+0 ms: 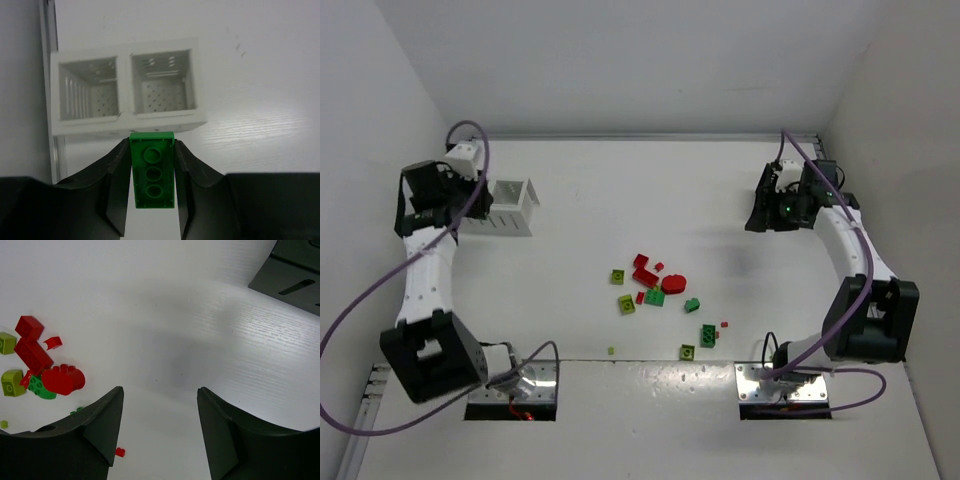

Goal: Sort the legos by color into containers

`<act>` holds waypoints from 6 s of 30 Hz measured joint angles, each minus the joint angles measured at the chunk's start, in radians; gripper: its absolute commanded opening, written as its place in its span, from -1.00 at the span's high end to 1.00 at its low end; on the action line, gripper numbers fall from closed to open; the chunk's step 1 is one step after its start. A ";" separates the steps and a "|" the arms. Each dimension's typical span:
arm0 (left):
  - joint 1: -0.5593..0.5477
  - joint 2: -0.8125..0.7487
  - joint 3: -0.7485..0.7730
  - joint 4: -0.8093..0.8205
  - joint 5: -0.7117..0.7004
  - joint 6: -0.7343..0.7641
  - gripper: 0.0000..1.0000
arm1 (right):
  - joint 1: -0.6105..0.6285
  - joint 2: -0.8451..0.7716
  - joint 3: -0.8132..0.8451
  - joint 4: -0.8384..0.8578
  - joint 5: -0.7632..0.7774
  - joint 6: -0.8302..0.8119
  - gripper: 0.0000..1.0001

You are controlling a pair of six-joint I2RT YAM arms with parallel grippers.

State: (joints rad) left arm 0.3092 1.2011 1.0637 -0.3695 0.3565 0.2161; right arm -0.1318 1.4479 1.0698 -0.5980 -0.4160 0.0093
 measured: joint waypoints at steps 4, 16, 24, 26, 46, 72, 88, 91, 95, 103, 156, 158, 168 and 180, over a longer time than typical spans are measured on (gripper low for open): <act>0.201 0.221 0.093 -0.032 0.138 -0.004 1.00 | 0.011 0.010 0.001 0.007 0.005 0.002 -0.22; 0.346 0.462 0.281 -0.012 0.399 -0.038 1.00 | 0.024 0.010 0.001 0.021 0.020 0.003 -0.22; 0.340 0.492 0.333 0.032 0.467 -0.053 0.95 | 0.032 0.010 0.001 0.022 0.023 0.004 -0.22; 0.335 0.509 0.334 0.060 0.476 -0.058 0.95 | 0.035 0.010 0.001 0.022 0.024 0.003 -0.22; 0.190 0.632 0.307 0.294 0.360 -0.116 0.95 | 0.036 0.042 0.001 0.021 0.041 0.002 -0.22; -0.451 0.157 0.150 -0.072 0.317 0.322 -0.13 | 0.065 0.043 0.001 0.016 0.046 0.002 -0.22; -1.219 0.447 -0.009 -0.152 0.111 0.378 0.01 | 0.088 0.043 0.014 0.003 0.064 -0.009 -0.22; -1.231 0.477 -0.013 -0.140 0.078 0.385 -0.01 | 0.089 0.043 0.014 0.002 0.066 -0.010 -0.22; -1.231 0.506 -0.014 -0.113 0.037 0.389 -0.01 | 0.089 0.044 0.014 0.001 0.067 -0.010 -0.22; -1.231 0.534 -0.014 -0.067 -0.012 0.409 -0.17 | 0.089 0.045 0.014 -0.003 0.068 -0.010 -0.22; -1.217 0.626 0.039 -0.023 -0.054 0.587 0.47 | 0.089 0.106 0.014 -0.009 0.068 -0.029 -0.22; -1.219 0.596 0.009 -0.028 -0.056 0.584 0.47 | 0.089 0.106 0.014 -0.010 0.068 -0.029 -0.22; -1.128 0.152 -0.047 -0.162 -0.034 0.510 0.37 | 0.089 0.105 0.014 -0.011 0.056 -0.029 -0.22; -1.166 0.255 -0.097 -0.168 0.031 0.435 0.46 | 0.089 0.105 0.024 -0.018 0.045 -0.029 -0.22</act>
State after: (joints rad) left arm -0.8570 1.4559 0.9668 -0.5377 0.3874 0.6510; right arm -0.0433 1.5532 1.0943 -0.6163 -0.3710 -0.0193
